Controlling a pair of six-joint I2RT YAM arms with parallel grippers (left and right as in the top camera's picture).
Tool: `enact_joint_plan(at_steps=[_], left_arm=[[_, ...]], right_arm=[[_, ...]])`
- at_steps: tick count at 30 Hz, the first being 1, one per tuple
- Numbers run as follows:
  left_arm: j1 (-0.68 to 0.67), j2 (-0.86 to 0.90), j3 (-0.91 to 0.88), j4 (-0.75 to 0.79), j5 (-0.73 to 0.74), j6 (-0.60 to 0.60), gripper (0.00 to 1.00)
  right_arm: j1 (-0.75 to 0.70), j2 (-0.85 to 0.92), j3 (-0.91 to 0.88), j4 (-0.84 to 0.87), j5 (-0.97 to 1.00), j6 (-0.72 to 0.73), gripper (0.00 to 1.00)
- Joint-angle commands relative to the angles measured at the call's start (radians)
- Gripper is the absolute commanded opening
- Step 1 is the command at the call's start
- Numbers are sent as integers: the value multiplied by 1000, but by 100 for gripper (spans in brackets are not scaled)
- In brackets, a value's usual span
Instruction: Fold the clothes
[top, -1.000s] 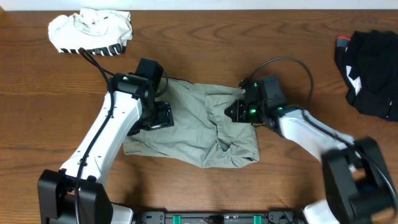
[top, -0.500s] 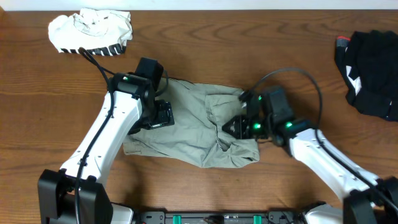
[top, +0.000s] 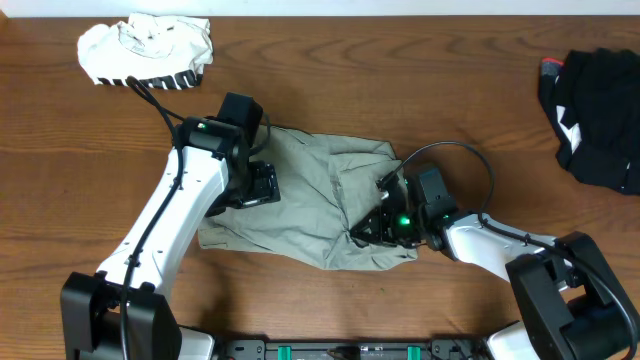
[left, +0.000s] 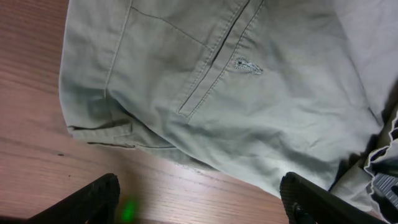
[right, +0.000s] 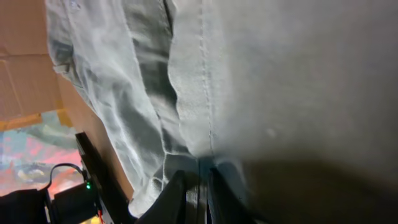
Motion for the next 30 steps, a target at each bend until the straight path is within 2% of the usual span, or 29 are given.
enact_joint_plan(at_steps=[1,4,6,8,11,14,18,23,30], left_arm=[[5,3,5,-14,-5,-1,85],[5,3,5,-18,-5,6,85],[5,3,5,-18,-5,6,85],[5,3,5,-18,-5,6,85],[5,3,5,-18,-5,6,85],[5,3,5,-13,-5,6,85],[5,3,5,-6,-5,6,86],[5,3,5,-8,-5,5,85],[5,3,5,-13,-5,5,85]], right_arm=[[-22,-40,3,18,-10,32,11],[-61,-144,30,14,-33,31,15],[-106,-230,47,-1,-43,31,21],[-168,-309,59,-32,-45,29,36],[-281,-392,61,-122,-43,-26,65],[-373,-389,60,-284,-37,-143,75],[-394,-310,60,-420,4,-270,79],[-375,-168,60,-413,82,-278,81],[-356,11,60,-353,74,-303,81]])
